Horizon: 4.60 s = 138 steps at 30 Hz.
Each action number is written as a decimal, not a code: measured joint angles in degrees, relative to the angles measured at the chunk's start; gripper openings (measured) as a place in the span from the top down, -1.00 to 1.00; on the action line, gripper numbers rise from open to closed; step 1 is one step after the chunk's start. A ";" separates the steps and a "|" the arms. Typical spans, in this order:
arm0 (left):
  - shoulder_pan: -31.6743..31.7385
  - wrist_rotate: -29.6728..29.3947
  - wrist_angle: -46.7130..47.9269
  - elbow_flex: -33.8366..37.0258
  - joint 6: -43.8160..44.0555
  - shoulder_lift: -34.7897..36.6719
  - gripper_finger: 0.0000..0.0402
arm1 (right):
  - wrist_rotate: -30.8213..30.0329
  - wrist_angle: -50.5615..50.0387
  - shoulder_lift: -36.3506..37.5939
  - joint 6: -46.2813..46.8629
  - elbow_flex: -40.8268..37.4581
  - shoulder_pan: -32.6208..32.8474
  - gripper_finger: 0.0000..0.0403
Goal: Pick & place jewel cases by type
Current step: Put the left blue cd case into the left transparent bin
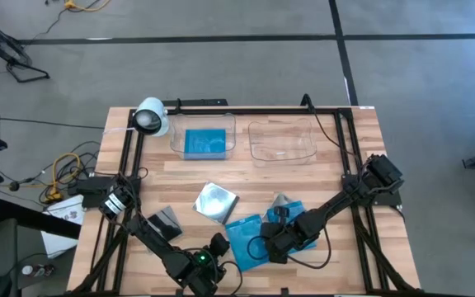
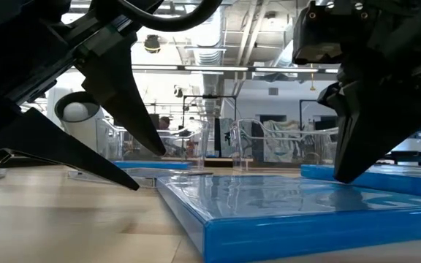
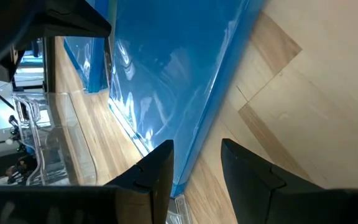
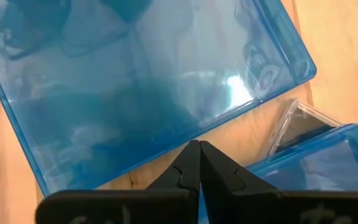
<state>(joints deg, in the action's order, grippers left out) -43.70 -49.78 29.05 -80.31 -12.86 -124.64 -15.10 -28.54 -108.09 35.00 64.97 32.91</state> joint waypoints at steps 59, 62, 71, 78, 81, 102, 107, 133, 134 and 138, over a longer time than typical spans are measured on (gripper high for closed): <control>3.30 -3.39 -11.34 -1.09 -9.23 -1.40 0.36 | 5.58 6.19 -3.23 -1.59 0.04 -1.57 1.00; 3.10 -6.01 -11.31 -1.02 -10.21 -1.40 0.36 | 5.72 6.33 -3.26 -1.87 0.09 -1.60 1.00; 2.12 -8.04 -10.89 -1.03 -10.29 -1.38 0.36 | 4.97 6.07 -3.28 -2.01 0.13 -1.57 1.00; 1.22 -10.62 -10.09 -1.07 -10.91 -1.31 0.39 | 4.67 5.86 -3.28 -2.04 0.15 -1.57 1.00; 0.97 -10.60 -10.09 -1.09 -11.37 -1.27 0.50 | 4.67 5.78 -3.28 -2.10 0.15 -1.57 1.00; -0.52 -20.01 -0.37 -3.79 -8.88 -1.14 0.81 | 3.32 5.05 -3.26 -2.47 0.17 -1.53 1.00; -0.98 -20.20 13.80 -8.09 1.15 -1.11 0.86 | 3.16 4.97 -3.24 -2.47 0.17 -1.44 1.00; 6.33 -17.98 60.96 -17.84 39.10 3.78 0.87 | 2.58 5.15 -3.21 -2.54 0.09 -0.52 1.00; 7.07 -18.01 60.94 -17.84 39.10 3.78 0.87 | 2.70 5.16 -3.23 -2.54 0.09 -0.55 1.00; 10.04 -18.12 60.97 -17.84 38.44 3.78 0.87 | 2.68 5.17 -3.21 -2.62 0.09 -0.52 1.00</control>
<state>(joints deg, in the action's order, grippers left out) -33.67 -67.90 90.02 -98.15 25.58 -120.86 -12.43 -23.38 -111.31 32.38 65.06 32.38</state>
